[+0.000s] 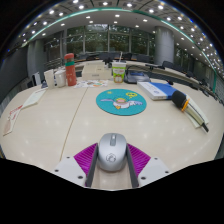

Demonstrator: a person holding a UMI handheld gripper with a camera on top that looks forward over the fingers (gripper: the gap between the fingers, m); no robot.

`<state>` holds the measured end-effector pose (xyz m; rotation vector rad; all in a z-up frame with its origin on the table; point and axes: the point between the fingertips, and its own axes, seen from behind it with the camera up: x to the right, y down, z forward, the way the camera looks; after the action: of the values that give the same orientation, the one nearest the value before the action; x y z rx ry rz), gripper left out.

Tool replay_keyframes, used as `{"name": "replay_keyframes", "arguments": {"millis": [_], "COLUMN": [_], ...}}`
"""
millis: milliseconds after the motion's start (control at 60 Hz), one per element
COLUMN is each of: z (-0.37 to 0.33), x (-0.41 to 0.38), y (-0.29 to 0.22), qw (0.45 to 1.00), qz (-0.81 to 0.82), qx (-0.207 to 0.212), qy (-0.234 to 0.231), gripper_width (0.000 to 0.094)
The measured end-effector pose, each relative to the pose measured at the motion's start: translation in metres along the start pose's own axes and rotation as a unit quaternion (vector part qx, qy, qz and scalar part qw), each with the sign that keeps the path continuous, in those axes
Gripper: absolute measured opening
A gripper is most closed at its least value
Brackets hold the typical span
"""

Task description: Arrange mouse

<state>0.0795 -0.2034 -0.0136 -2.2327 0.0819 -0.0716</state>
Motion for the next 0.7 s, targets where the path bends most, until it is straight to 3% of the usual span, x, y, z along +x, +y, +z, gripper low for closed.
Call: {"name": "replay_keyframes", "arguments": {"millis": [400,483,700], "z": [-0.004,-0.014,-0.013], "x": [-0.005,-0.013,-0.014], "y": [-0.019,-0.058,-0.215], "qw": [1.000,1.000,0.993], "qz": [-0.022,-0.014,0.013], "qx": [-0.005,0.020,0.119], "qy": [-0.004,-0.009,-0.009], "gripper_width": [0.0358,0.0357,0.0356]}}
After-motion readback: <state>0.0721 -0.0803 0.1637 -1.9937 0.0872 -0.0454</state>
